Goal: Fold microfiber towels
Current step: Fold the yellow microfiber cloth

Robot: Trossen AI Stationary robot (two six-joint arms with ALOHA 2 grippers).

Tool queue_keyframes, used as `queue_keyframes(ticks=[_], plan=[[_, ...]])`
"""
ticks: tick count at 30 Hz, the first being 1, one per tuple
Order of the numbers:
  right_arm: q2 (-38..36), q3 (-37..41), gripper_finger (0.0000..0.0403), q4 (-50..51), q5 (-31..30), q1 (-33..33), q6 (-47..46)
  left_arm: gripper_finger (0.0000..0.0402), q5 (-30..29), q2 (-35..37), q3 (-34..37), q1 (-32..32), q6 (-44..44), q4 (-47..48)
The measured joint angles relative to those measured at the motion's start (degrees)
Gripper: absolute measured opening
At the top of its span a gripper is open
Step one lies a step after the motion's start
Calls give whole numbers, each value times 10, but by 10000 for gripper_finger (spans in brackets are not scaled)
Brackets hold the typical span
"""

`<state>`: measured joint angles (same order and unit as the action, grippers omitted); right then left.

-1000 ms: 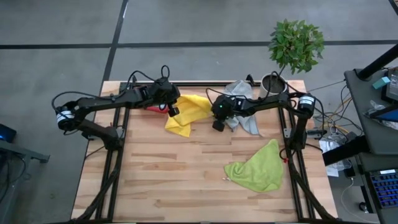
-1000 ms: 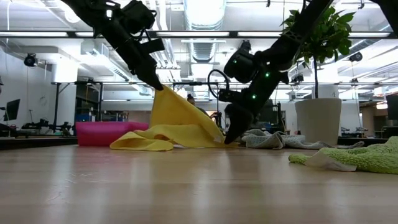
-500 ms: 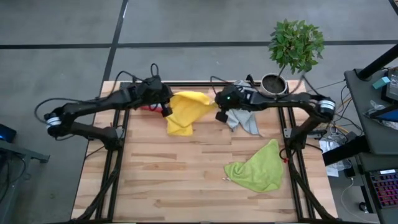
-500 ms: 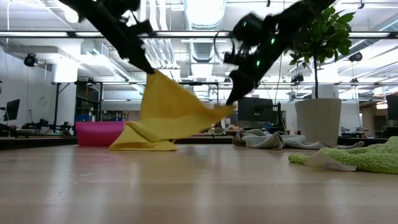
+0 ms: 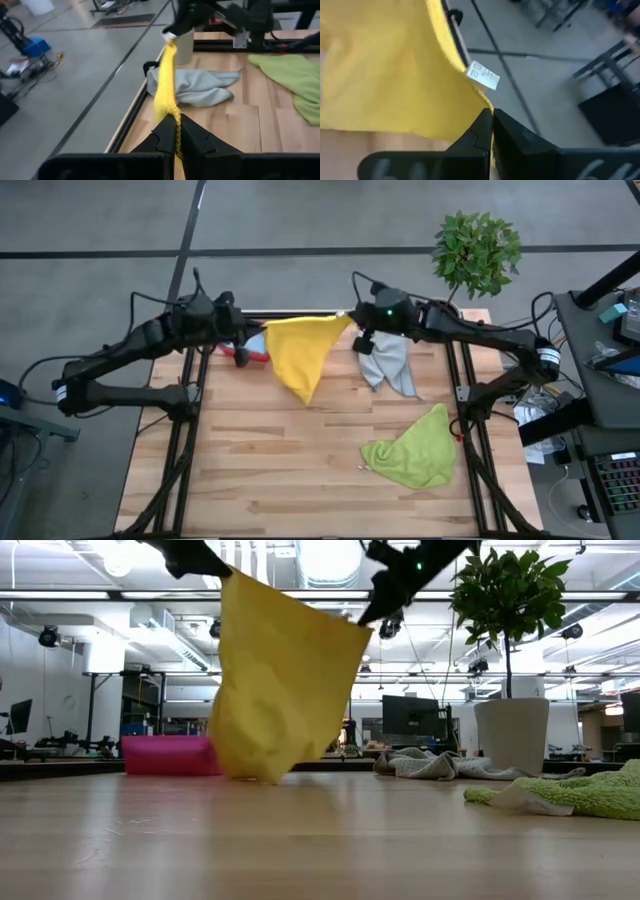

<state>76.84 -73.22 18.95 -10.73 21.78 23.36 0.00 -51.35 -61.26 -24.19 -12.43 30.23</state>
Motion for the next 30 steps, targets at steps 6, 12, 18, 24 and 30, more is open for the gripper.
queue_keyframes(ticks=[6, 12, 18, 24, 30], plan=[[10, -66, 8, 7, -31, 12, 53, 0, 8, -11, -31, -4, -67, 37], [13, -112, 8, 12, -45, 23, 78, 0, -14, -36, -87, -20, -109, 54], [5, -161, 8, 72, -43, 10, 66, 0, -1, -40, -152, -19, -194, 129], [-19, -178, 8, 137, -43, -29, 30, 0, 71, -23, -160, -17, -176, 140], [-49, -157, 8, 219, -37, -103, -53, 0, 174, -1, -111, 32, -81, 155]])
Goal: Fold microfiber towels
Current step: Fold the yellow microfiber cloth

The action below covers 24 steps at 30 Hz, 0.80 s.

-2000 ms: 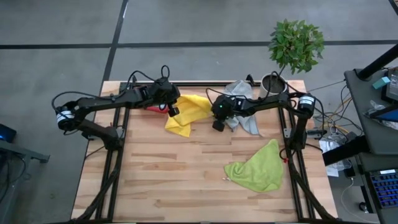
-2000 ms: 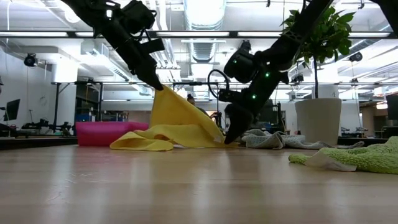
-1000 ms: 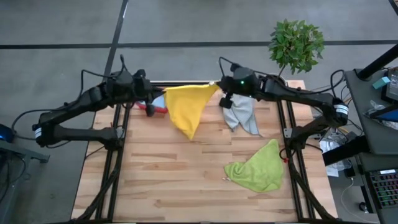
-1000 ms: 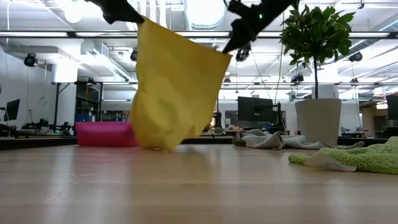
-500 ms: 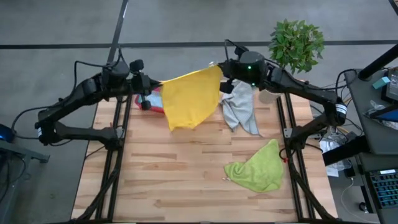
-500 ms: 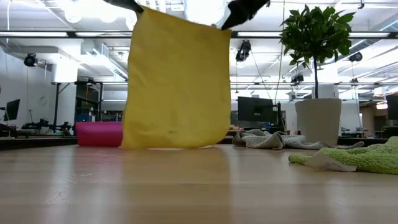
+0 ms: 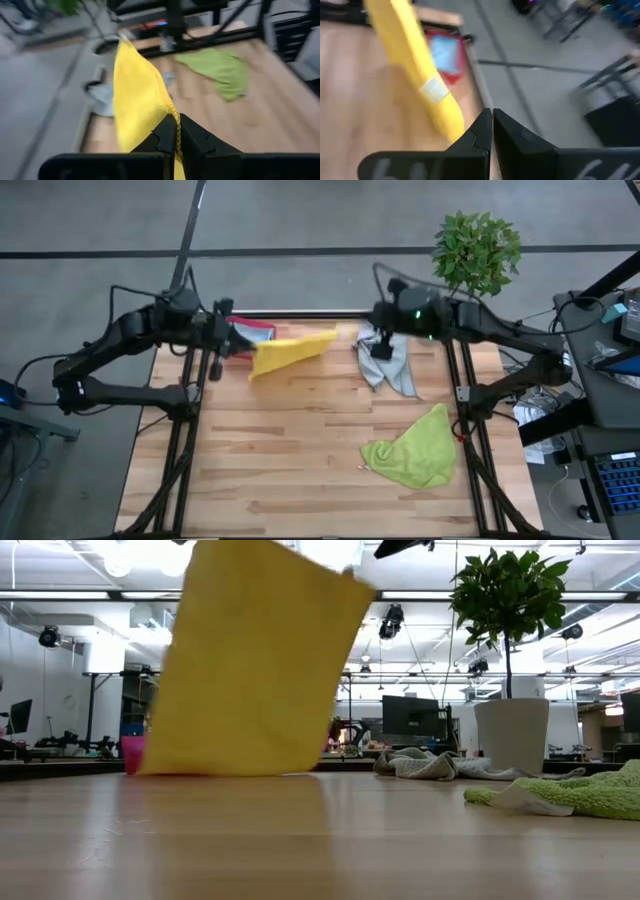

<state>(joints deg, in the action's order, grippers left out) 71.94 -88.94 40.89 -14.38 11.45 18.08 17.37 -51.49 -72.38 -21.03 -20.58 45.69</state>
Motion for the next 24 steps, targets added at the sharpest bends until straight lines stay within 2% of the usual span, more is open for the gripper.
queue_keyframes(ticks=[5, 8, 11, 14, 18, 21, 24], plan=[[-8, 47, 8, 34, 34, -76, -87, 0, -11, 11, 77, 106, 95, -51], [-9, 90, 8, 29, 44, -118, -136, 0, -67, 6, 122, 183, 162, -100], [-3, 156, 8, -17, 44, -159, -164, 0, -131, -7, 157, 255, 219, -121], [6, 241, 8, -119, 45, -191, -170, 0, -192, -31, 179, 315, 283, -130], [36, 352, 10, -337, 45, -209, -188, 0, -300, -70, 189, 360, 351, -142], [74, 392, 22, -443, 43, -211, -191, 0, -336, -99, 175, 365, 357, -154], [109, 398, 50, -500, 43, -207, -201, 0, -371, -127, 150, 357, 346, -160]])
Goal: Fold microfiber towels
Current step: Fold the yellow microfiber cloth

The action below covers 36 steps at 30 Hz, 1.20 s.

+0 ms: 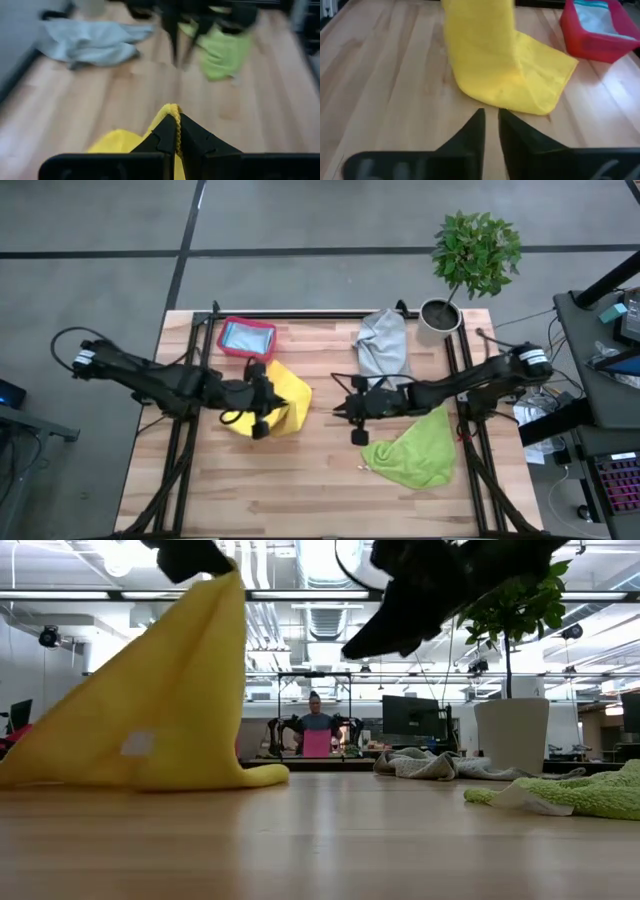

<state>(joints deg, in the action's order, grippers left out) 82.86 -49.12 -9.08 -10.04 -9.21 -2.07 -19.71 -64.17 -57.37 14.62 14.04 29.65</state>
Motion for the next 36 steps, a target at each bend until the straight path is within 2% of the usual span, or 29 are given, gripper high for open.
queue_keyframes(ticks=[6, 8, 12, 15, 21, 26, 30, 34, 36], plan=[[60, -24, 126, -38, -5, 19, -19, 0, -149, -45, -43, -50, -24, 0], [78, -36, 152, -49, -5, 25, -41, 0, -181, -55, -48, -74, -23, 1], [127, -42, 197, -96, -6, 28, -64, 0, -183, -71, -46, -114, 11, 10], [166, -42, 216, -138, -7, 28, -76, 0, -183, -84, -45, -129, 21, 34], [242, -49, 219, -214, -21, 30, -105, 0, -182, -97, -44, -131, 21, 40], [294, -102, 213, -215, -20, 29, -140, 0, -182, -96, -43, -132, 21, 40], [333, -153, 209, -165, -25, 30, -180, 0, -182, -90, -43, -132, 21, 39], [352, -204, 205, -56, -108, 31, -178, 0, -182, -89, -43, -132, 21, 42], [360, -218, 205, -35, -124, 33, -163, 0, -183, -89, -43, -132, 20, 44]])
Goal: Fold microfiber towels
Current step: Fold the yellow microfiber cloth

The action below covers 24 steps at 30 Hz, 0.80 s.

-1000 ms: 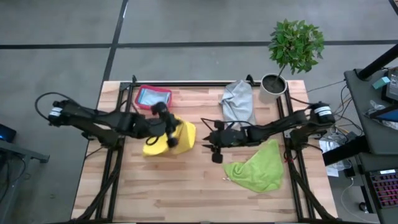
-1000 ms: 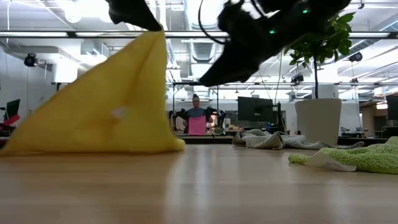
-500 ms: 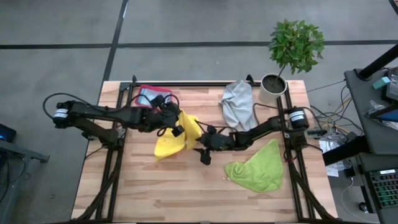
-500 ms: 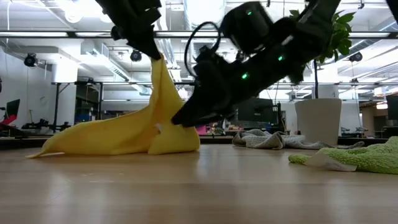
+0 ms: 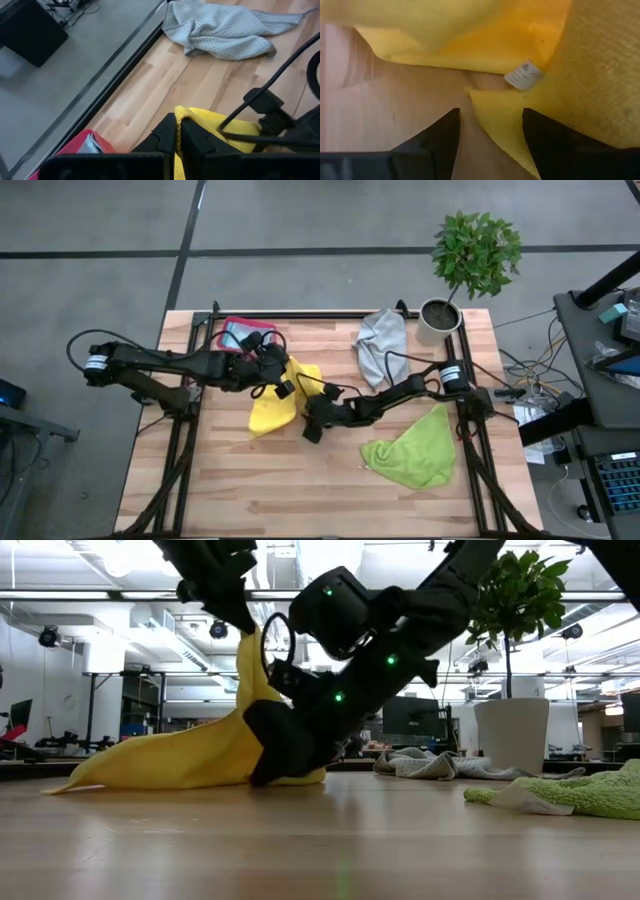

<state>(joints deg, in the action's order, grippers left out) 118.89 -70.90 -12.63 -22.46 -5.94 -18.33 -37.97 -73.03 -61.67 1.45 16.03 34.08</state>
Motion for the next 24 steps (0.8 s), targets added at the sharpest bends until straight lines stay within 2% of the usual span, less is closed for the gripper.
queue_keyframes(ticks=[8, 12, 15, 20, 24], plan=[[5, -21, 198, 48, 11, 18, 20, 0, 1, 0, 0, 0, -2, 19], [4, -20, 191, 49, 46, 35, 23, 0, 1, 0, 0, 0, -1, 25], [4, -20, 144, 41, 74, 45, 27, 0, 4, 0, 0, 0, 0, 25], [3, -19, 27, 32, 97, 48, 61, 0, 4, 0, 0, 0, 1, 25], [-17, -17, 13, 56, 111, 49, 84, 0, 6, 1, 0, 0, 1, 26]])
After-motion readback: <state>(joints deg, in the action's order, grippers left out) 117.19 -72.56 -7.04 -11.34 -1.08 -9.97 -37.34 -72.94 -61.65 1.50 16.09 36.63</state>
